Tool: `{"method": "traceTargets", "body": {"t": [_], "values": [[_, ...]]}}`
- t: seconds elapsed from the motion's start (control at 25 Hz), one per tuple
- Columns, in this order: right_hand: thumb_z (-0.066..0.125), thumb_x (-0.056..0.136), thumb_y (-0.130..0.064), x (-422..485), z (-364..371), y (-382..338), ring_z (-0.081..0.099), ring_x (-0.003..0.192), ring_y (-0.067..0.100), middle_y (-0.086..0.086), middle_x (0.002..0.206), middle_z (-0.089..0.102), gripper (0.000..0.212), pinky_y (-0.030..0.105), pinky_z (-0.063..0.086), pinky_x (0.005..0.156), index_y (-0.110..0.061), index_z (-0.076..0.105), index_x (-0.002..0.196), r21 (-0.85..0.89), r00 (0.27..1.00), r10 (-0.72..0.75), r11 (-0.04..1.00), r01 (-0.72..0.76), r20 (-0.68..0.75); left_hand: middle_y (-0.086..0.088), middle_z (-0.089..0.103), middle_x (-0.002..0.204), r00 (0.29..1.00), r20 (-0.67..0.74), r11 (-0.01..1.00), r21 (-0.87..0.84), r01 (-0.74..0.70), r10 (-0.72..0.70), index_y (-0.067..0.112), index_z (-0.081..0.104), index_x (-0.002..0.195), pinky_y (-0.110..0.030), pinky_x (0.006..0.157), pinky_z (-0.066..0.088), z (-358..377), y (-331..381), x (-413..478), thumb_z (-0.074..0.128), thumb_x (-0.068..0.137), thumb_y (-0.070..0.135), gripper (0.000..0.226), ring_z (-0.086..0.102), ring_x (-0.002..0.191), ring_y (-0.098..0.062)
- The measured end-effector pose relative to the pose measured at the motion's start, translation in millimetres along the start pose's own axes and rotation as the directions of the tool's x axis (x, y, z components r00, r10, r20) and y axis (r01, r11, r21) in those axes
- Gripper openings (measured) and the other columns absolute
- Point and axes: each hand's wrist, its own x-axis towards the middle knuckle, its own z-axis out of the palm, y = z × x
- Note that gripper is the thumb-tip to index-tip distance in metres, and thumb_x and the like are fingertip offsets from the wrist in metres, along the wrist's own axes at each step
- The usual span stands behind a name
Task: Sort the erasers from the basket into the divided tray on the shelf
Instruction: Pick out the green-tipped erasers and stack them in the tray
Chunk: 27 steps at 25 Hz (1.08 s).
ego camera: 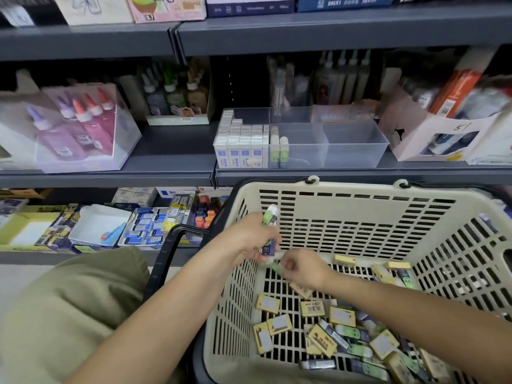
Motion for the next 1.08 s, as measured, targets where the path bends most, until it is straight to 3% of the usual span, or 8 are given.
{"method": "traceTargets", "body": {"t": [0.12, 0.2, 0.36, 0.6, 0.68, 0.8, 0.96, 1.08], "values": [[0.064, 0.085, -0.015, -22.9, -42.0, -5.5, 0.059, 0.063, 0.005, -0.002, 0.075, 0.064, 0.001, 0.019, 0.050, 0.060, -0.015, 0.064, 0.086, 0.467, 0.993, 0.101, 0.882, -0.057, -0.069, -0.008, 0.059, 0.088, 1.000, -0.002, 0.991, -0.132, 0.023, -0.023, 0.010, 0.052, 0.099, -0.026, 0.064, 0.047, 2.8, 1.5, 3.1, 0.049, 0.096, 0.014, 0.006, 0.059, 0.082, -0.018], [0.062, 0.086, -0.008, -41.0, -64.7, -10.9, 0.062, 0.062, 0.004, -0.002, 0.072, 0.066, 0.006, 0.016, 0.051, 0.058, -0.014, 0.064, 0.086, 0.653, 0.997, 0.076, 0.756, -0.038, -0.031, -0.009, 0.059, 0.087, 0.998, 0.015, 0.965, -0.253, 0.062, -0.060, 0.010, 0.053, 0.102, -0.030, 0.068, 0.047, 12.6, 7.5, 4.6, 0.050, 0.096, 0.012, 0.008, 0.058, 0.081, -0.021], [0.059, 0.088, -0.007, -60.7, -90.0, -14.6, 0.059, 0.056, 0.004, 0.002, 0.066, 0.063, 0.008, 0.015, 0.048, 0.055, -0.008, 0.066, 0.085, 0.743, 0.996, 0.084, 0.668, -0.048, -0.011, -0.004, 0.059, 0.083, 0.977, 0.177, 0.879, -0.437, 0.189, -0.122, 0.016, 0.053, 0.091, -0.041, 0.074, 0.049, 41.9, 19.6, 6.6, 0.054, 0.094, 0.016, 0.003, 0.059, 0.075, -0.019], [0.068, 0.083, -0.025, -55.8, -100.7, 32.7, 0.057, 0.055, 0.007, -0.002, 0.060, 0.063, 0.014, 0.015, 0.045, 0.051, -0.013, 0.071, 0.078, 0.488, 0.986, 0.154, 0.867, -0.100, -0.072, -0.007, 0.061, 0.088, 0.988, 0.139, 0.908, -0.402, 0.120, -0.069, 0.010, 0.052, 0.103, -0.033, 0.063, 0.052, 68.8, 21.0, 28.0, 0.059, 0.088, 0.003, 0.017, 0.061, 0.077, -0.018], [0.068, 0.083, -0.028, -49.6, -90.2, 62.0, 0.062, 0.075, 0.013, -0.001, 0.078, 0.066, 0.020, 0.016, 0.043, 0.060, -0.011, 0.072, 0.092, 0.099, 0.988, 0.156, 0.983, -0.155, -0.004, -0.006, 0.060, 0.087, 0.990, 0.117, 0.923, -0.366, 0.115, -0.077, 0.011, 0.050, 0.106, -0.035, 0.069, 0.051, 68.9, 16.5, 33.8, 0.057, 0.090, 0.004, 0.019, 0.060, 0.076, -0.018], [0.066, 0.082, -0.037, -46.5, -55.9, 96.2, 0.057, 0.107, 0.018, 0.001, 0.121, 0.060, 0.048, 0.024, 0.045, 0.081, -0.015, 0.057, 0.124, -0.321, 0.957, 0.210, 0.937, -0.138, 0.201, -0.006, 0.060, 0.085, 0.990, 0.108, 0.934, -0.334, 0.125, -0.094, 0.012, 0.051, 0.103, -0.037, 0.075, 0.051, 65.8, 11.3, 40.8, 0.057, 0.090, 0.004, 0.016, 0.060, 0.076, -0.019], [0.058, 0.087, -0.032, -41.1, -36.3, 109.7, 0.053, 0.093, 0.014, 0.002, 0.117, 0.060, 0.038, 0.023, 0.040, 0.073, -0.017, 0.055, 0.122, -0.266, 0.945, 0.224, 0.951, -0.159, 0.236, -0.005, 0.061, 0.081, 0.989, 0.130, 0.948, -0.299, 0.105, -0.068, 0.014, 0.053, 0.089, -0.033, 0.068, 0.053, 67.8, 11.4, 43.3, 0.057, 0.090, 0.006, 0.009, 0.061, 0.072, -0.017], [0.052, 0.091, -0.022, -41.1, -39.3, 115.4, 0.058, 0.099, 0.018, 0.001, 0.112, 0.065, 0.023, 0.026, 0.045, 0.076, -0.018, 0.062, 0.111, -0.384, 0.950, 0.245, 0.910, -0.156, 0.195, -0.006, 0.061, 0.080, 0.986, 0.148, 0.952, -0.285, 0.113, -0.073, 0.015, 0.054, 0.085, -0.031, 0.062, 0.052, 70.1, 8.5, 45.2, 0.059, 0.089, 0.006, 0.011, 0.061, 0.071, -0.017]]}}
